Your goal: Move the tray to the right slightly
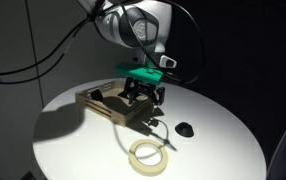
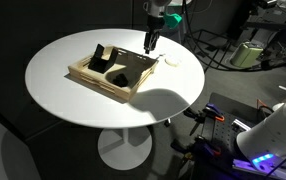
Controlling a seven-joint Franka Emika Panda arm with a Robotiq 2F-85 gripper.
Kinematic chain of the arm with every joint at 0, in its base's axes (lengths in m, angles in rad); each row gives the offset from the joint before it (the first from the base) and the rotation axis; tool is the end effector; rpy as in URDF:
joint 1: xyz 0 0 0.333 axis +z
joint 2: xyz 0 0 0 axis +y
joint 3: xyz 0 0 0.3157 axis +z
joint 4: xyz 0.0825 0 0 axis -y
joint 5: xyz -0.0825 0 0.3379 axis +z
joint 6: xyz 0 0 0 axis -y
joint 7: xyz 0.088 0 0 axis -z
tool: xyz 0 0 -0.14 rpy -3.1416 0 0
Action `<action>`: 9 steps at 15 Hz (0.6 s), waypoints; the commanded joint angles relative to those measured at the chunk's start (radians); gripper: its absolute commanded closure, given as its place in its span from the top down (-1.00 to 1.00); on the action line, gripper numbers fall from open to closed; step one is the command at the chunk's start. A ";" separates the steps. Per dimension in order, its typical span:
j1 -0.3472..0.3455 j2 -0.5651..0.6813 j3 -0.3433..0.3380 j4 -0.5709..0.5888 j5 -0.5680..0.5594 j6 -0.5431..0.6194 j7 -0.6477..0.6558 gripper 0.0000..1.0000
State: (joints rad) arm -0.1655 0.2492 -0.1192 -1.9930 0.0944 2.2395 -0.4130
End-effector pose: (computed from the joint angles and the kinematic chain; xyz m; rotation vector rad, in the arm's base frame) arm 0.5409 -0.1507 0.3337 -3.0973 -0.1137 -0.0234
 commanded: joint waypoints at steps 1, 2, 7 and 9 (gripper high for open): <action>-0.027 0.028 0.019 0.021 0.014 -0.007 -0.042 1.00; -0.027 0.029 0.021 0.017 0.011 -0.007 -0.041 1.00; -0.019 0.025 0.035 0.012 0.003 -0.006 -0.029 1.00; -0.016 0.030 0.041 0.014 0.002 -0.004 -0.022 1.00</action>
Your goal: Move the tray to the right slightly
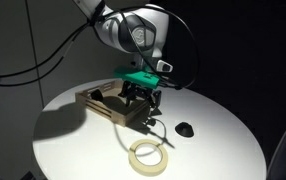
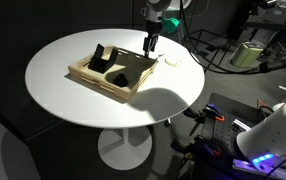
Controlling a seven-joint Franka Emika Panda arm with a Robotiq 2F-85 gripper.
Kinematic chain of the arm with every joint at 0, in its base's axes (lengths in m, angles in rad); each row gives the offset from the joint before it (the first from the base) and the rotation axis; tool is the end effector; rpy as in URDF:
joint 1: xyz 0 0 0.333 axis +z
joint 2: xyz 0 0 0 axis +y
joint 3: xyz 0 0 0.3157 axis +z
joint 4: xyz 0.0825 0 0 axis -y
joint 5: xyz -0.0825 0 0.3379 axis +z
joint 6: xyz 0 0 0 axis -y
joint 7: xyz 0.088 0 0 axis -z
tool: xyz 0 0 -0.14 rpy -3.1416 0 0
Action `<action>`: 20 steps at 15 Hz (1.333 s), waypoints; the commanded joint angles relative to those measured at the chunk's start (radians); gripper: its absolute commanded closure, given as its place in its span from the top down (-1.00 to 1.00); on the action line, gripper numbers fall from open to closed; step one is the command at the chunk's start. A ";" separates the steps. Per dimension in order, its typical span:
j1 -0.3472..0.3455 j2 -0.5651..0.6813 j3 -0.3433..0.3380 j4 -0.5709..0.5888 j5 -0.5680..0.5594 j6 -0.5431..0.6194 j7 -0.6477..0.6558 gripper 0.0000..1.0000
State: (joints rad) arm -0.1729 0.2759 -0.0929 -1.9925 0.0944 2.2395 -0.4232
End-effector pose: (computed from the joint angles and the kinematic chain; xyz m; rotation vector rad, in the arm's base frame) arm 0.5435 -0.1409 0.3187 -3.0834 -0.1558 0.0143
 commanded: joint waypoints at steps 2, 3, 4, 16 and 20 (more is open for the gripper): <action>-0.009 0.014 0.019 0.016 0.005 0.000 -0.005 1.00; -0.010 0.017 0.020 0.016 0.006 0.001 -0.004 0.96; -0.011 0.020 0.020 0.015 0.005 0.002 -0.004 0.47; -0.014 0.016 0.017 0.013 0.001 0.010 0.010 -1.00; -0.011 0.016 0.017 0.014 0.015 0.012 0.055 -0.94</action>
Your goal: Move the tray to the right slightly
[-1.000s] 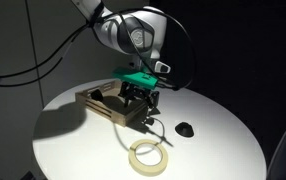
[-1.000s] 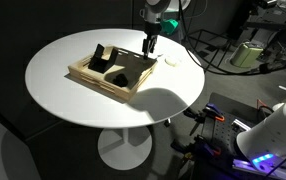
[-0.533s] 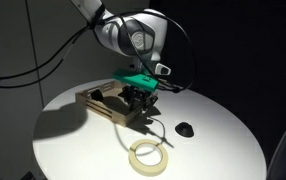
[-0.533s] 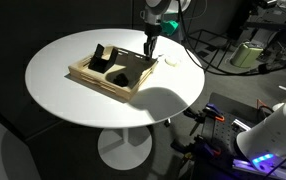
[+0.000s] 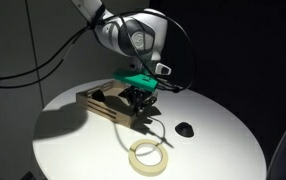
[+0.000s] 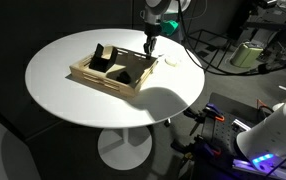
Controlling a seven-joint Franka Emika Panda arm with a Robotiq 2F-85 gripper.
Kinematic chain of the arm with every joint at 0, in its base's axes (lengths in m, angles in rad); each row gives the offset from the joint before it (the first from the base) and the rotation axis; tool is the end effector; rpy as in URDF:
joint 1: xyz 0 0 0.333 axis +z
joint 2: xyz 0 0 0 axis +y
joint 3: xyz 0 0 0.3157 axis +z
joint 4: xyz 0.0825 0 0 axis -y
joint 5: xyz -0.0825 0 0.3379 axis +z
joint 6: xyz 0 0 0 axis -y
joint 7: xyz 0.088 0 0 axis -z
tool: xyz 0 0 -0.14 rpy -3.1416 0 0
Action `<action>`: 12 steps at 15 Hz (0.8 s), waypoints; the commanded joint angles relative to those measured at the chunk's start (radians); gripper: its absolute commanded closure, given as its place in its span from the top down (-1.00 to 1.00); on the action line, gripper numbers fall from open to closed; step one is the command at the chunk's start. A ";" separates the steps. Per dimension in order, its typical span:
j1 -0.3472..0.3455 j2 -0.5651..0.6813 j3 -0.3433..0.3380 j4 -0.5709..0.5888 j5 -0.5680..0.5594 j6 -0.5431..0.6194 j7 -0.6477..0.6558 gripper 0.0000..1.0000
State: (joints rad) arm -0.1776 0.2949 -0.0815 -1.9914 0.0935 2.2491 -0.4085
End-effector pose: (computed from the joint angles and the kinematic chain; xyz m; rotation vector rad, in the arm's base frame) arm 0.5456 -0.1380 0.3091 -3.0812 -0.1426 0.0276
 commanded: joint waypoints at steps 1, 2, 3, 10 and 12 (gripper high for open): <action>-0.005 -0.004 0.004 0.012 0.020 0.002 0.061 -0.94; -0.003 -0.005 0.003 0.011 0.019 0.005 0.082 -0.94; -0.002 -0.006 0.002 0.008 0.022 0.007 0.104 -0.94; 0.010 -0.016 -0.007 -0.011 0.007 0.044 0.237 -0.94; 0.013 -0.017 -0.012 -0.014 0.003 0.049 0.279 -0.94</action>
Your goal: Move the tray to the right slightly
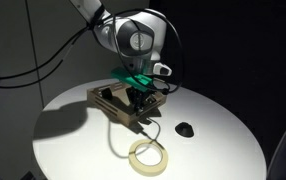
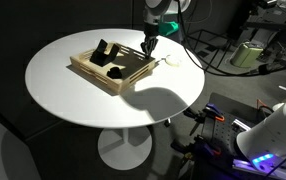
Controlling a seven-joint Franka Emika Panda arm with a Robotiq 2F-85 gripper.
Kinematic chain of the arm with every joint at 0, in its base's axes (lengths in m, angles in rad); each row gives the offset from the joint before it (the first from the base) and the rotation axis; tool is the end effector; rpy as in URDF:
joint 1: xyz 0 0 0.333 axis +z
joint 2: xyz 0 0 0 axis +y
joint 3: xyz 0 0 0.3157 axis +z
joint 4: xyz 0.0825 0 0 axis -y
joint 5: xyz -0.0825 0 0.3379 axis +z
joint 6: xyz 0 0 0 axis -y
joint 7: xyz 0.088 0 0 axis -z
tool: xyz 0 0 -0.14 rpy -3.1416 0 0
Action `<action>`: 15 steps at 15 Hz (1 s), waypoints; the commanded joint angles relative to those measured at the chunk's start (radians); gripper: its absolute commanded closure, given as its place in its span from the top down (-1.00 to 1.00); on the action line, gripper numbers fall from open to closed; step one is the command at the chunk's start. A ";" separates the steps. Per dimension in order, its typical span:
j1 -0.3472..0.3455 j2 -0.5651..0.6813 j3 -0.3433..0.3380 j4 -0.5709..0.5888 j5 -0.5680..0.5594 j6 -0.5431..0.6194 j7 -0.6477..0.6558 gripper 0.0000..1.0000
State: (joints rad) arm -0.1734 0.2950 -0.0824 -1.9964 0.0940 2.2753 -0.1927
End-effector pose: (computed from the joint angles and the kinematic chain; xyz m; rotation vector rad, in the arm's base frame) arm 0.5481 -0.1370 0.3093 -3.0867 0.1872 0.0056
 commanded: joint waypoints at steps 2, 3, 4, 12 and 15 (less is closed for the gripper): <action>0.010 -0.018 -0.015 -0.010 0.000 0.022 0.099 -0.94; 0.010 -0.019 -0.018 -0.011 -0.003 0.020 0.117 -0.94; 0.011 -0.020 -0.020 -0.011 -0.005 0.019 0.131 -0.94; 0.011 -0.024 -0.057 -0.015 -0.025 0.012 0.252 -0.94; 0.011 -0.025 -0.070 -0.018 -0.027 0.011 0.290 -0.94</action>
State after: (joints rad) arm -0.1709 0.2949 -0.1335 -1.9981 0.0843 2.2803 0.0406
